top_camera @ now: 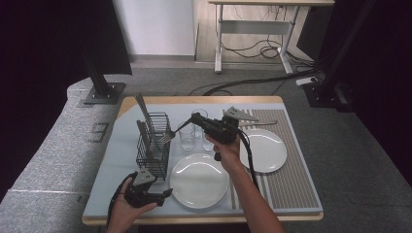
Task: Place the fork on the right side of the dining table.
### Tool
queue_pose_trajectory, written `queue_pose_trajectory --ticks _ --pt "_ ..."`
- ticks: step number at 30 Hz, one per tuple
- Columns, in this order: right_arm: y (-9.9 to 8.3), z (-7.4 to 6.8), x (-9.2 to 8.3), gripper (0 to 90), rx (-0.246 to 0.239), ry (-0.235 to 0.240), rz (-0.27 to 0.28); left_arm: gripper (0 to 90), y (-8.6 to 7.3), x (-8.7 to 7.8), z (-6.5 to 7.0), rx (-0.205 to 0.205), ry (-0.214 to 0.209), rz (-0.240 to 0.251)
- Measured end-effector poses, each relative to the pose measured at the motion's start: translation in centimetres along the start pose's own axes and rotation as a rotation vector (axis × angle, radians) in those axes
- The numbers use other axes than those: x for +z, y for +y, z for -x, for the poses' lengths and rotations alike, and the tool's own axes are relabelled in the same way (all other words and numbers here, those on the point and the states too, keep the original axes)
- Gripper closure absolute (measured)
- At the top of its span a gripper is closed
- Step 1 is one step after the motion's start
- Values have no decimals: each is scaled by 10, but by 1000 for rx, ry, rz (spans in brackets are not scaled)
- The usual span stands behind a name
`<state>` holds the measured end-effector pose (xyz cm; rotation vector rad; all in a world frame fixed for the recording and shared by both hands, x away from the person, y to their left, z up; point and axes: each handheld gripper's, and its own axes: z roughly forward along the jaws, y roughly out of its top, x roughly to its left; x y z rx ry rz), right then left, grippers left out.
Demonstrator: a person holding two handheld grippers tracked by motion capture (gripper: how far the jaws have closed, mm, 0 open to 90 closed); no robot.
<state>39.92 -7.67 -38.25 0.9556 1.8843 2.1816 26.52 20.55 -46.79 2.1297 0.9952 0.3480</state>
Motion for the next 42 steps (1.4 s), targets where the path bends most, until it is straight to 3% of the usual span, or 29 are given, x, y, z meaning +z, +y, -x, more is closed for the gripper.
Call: queue_pose_trajectory --ticks 7,9,31,42 --pt "1 1 -13 865 11 3 10 252 1 1 3 6 -1 0" --pt "0 2 -17 865 -1 -9 6 252 1 2 4 11 0 -1" --pt "-21 28 -53 866 49 -89 -7 252 1 8 8 20 -20 -18" --pt "-27 34 -60 866 64 -108 -8 253 1 8 8 21 -16 -19"
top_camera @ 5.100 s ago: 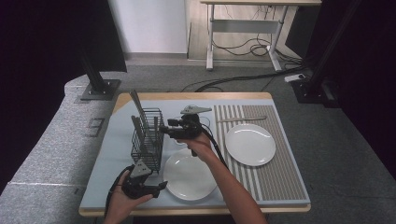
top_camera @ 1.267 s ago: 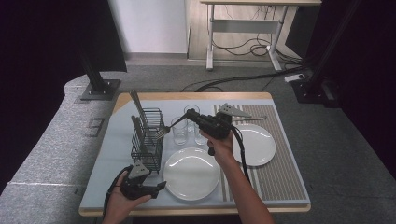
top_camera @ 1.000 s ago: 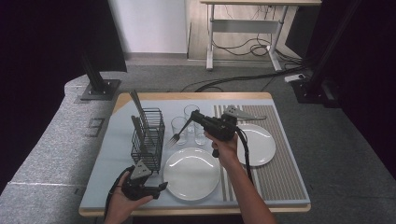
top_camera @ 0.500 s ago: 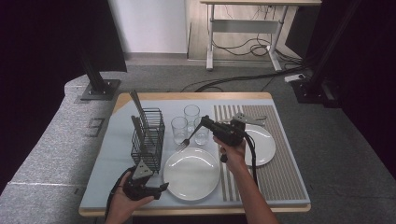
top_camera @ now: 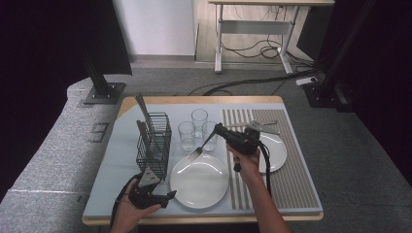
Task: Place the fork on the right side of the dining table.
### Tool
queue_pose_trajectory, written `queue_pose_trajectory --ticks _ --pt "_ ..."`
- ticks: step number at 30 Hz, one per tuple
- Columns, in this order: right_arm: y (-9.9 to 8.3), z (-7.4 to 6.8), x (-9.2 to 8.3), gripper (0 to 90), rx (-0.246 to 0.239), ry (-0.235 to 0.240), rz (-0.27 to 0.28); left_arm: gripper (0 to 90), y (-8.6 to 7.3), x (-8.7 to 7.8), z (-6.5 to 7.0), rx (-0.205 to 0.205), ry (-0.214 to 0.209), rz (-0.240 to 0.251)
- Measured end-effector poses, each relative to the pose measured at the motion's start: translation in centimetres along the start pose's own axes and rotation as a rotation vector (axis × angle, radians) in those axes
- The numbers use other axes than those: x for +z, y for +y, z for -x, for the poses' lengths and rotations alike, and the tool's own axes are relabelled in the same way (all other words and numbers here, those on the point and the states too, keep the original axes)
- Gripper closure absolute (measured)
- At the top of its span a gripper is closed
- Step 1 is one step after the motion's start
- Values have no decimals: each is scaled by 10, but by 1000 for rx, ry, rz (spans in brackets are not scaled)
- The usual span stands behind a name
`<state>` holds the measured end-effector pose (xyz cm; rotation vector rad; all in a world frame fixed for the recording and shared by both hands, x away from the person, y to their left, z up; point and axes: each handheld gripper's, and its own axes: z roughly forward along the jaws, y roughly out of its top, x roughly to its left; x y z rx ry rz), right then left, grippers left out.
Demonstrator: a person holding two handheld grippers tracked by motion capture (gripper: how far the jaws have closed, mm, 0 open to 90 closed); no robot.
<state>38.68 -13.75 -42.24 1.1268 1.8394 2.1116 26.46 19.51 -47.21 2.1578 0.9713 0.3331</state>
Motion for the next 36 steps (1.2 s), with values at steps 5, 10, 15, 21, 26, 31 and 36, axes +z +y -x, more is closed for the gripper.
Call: queue_pose_trajectory --ticks 5,10,15,21,26,31,36 --pt "-1 2 -2 866 4 -3 1 253 0 0 0 -1 1 0" --pt "-2 4 -5 866 4 -10 1 253 0 0 0 -1 1 -1" --pt "-2 5 -9 866 8 -11 13 253 0 0 0 -1 4 -2" --pt "-2 6 -15 866 10 -11 27 253 0 -2 1 0 13 0" --pt "-8 8 -21 866 21 -18 32 253 0 -1 2 -1 4 0" --pt "-15 9 -29 866 33 -31 37 253 1 3 9 17 -14 -7" --pt "-20 9 -35 866 33 -39 38 253 2 2 11 27 -13 -2"
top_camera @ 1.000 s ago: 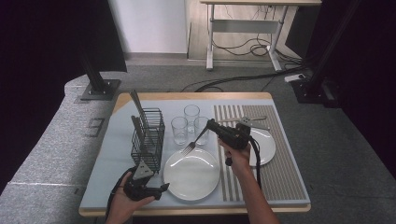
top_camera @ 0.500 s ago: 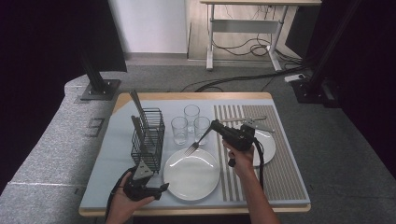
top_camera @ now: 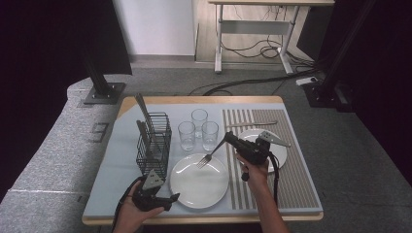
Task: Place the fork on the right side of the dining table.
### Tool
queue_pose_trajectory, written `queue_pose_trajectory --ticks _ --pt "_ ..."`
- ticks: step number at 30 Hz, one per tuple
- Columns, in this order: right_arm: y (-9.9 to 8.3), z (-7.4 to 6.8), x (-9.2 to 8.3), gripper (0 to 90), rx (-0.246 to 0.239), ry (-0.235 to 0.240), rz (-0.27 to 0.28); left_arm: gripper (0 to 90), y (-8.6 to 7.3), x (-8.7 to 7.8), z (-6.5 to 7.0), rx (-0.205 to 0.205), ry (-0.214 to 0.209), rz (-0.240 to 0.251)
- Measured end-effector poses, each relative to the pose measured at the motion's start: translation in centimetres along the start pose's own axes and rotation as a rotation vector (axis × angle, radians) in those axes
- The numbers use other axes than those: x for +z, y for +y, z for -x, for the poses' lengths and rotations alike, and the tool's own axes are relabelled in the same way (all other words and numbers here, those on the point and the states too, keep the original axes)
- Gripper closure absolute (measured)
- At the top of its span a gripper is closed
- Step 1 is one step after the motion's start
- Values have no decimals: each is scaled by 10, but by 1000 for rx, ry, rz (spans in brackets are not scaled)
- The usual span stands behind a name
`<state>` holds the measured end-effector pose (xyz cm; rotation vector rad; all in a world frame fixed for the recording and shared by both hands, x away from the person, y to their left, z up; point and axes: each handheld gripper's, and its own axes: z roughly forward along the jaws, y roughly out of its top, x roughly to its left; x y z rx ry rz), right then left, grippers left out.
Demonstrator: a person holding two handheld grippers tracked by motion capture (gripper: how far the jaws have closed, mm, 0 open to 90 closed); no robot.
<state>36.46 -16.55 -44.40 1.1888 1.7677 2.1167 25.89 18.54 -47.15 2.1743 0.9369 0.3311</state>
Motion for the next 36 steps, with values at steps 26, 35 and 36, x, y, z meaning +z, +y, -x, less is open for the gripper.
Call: queue_pose_trajectory --ticks 26,35,36 --pt "-2 15 -38 866 17 -31 48 253 0 -2 -1 -3 24 -5" --pt "-3 20 -44 866 26 -37 60 253 -3 -3 -3 -7 37 -7" --pt "-4 21 -45 866 27 -38 61 253 -3 -4 -3 -6 37 -8"
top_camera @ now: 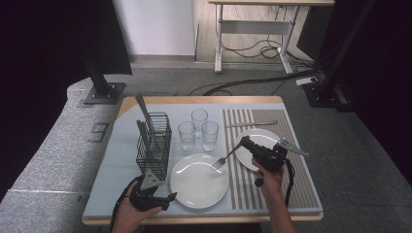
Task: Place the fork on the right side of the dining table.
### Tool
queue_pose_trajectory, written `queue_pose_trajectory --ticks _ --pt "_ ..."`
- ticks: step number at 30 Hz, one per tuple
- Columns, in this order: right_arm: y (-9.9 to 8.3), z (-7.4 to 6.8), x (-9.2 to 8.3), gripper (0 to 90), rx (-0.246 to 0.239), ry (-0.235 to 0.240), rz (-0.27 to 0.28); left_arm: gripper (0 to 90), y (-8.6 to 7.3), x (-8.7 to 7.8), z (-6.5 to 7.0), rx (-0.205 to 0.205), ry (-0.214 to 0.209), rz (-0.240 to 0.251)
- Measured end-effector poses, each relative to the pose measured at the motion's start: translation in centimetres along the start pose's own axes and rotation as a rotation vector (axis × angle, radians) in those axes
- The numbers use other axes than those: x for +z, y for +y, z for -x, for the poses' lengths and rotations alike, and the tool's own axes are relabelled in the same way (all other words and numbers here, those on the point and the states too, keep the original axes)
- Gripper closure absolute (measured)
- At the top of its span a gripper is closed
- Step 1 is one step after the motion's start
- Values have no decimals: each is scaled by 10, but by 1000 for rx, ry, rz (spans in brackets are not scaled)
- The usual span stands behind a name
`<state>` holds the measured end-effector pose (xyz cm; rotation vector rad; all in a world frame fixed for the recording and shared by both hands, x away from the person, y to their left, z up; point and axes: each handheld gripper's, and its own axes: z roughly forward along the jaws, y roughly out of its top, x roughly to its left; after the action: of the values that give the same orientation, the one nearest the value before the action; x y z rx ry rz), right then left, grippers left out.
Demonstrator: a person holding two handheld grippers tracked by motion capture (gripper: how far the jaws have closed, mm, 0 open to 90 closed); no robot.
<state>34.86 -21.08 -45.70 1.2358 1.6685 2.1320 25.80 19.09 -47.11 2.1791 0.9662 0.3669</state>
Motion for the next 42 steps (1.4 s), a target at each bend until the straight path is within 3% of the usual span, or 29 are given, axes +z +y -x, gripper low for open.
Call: queue_pose_trajectory --ticks 9,29,33,42 --pt "-4 8 -13 866 7 -29 2 253 1 -2 -2 -1 5 8" --pt "-1 10 -24 865 4 -50 22 254 1 1 -1 1 -13 -4" --pt "1 11 -28 865 4 -60 35 253 2 -1 1 -4 -67 11" --pt "4 12 -37 865 7 -71 53 254 1 -1 -3 -13 -49 9"
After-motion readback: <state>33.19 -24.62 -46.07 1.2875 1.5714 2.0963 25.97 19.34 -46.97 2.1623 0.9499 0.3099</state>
